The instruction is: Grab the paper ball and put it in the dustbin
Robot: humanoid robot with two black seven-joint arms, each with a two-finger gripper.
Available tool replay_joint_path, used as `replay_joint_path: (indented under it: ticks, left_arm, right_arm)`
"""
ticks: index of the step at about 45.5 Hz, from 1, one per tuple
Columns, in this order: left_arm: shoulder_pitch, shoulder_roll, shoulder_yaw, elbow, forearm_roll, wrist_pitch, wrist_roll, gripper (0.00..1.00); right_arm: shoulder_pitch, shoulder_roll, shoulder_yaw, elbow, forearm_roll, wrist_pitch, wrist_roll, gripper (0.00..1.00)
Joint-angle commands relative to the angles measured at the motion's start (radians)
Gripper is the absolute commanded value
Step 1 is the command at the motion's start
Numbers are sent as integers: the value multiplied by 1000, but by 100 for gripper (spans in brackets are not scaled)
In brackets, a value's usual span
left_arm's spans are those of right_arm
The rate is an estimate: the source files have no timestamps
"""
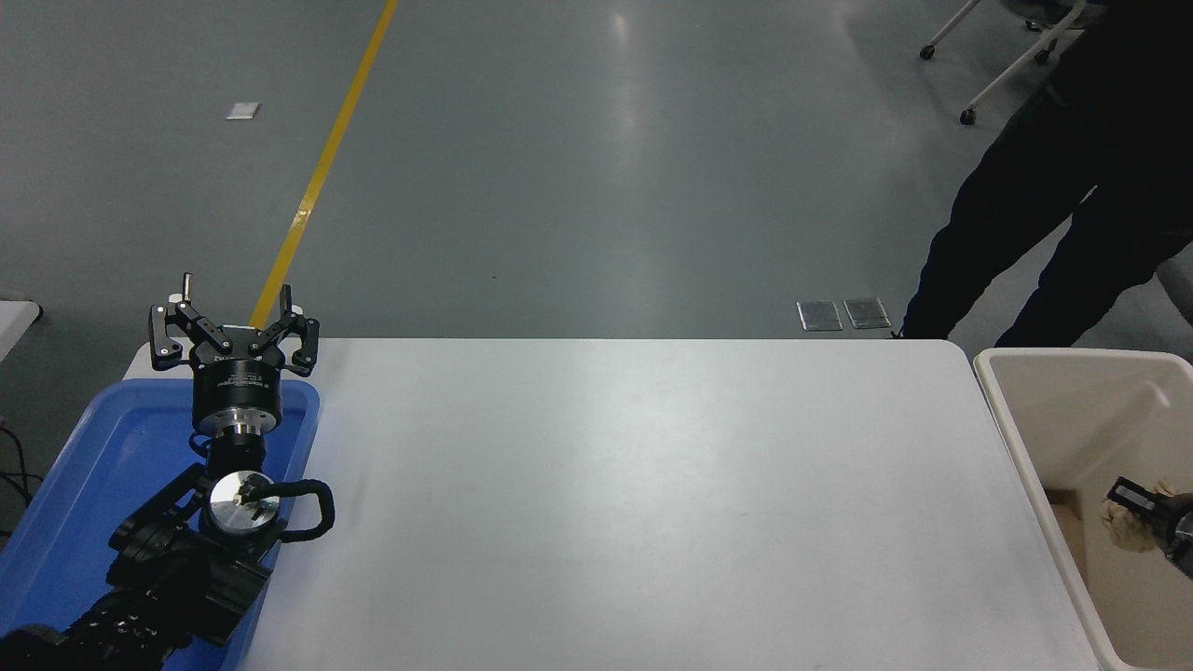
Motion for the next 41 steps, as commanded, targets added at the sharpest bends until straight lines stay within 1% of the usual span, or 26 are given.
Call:
replay_joint_path:
  ticks: [1, 6, 13, 16, 20, 24, 27, 31, 37, 41]
  left_arm:
    - [-2, -1, 0, 0, 0, 0, 0, 99]
    - [-2, -1, 0, 0, 0, 0, 0, 99]
    - [-2, -1, 0, 0, 2, 0, 0, 99]
    - [-2, -1, 0, 0, 2, 0, 0, 99]
    - [-2, -1, 0, 0, 2, 0, 0, 99]
    - [-2, -1, 0, 0, 2, 0, 0, 99]
    - [0, -1, 0, 0, 2, 0, 0, 99]
    - [0, -1, 0, 0, 2, 0, 0, 99]
    - [0, 1, 0, 0, 0, 0, 0, 99]
    - [0, 1, 0, 0, 0, 0, 0, 99]
  right_arm:
    - [60, -74, -57, 7, -30, 4, 1, 100]
    - [209, -137, -224, 79, -46, 4, 1, 100]
    - [522, -231, -425, 303, -49, 10, 1, 100]
    - [698, -238, -528, 426, -49, 61, -1, 100]
    - [960, -229, -650, 605, -46, 192, -3, 100]
    - [1192, -214, -704, 809, -46, 278, -1, 100]
    - [1332, -176, -721, 956, -44, 308, -3, 100]
    - [1468, -85, -750, 1114, -43, 346, -3, 100]
    - [1558, 113, -749, 1295, -36, 355, -4, 100]
    - [1552, 269, -749, 1323, -9, 371, -3, 100]
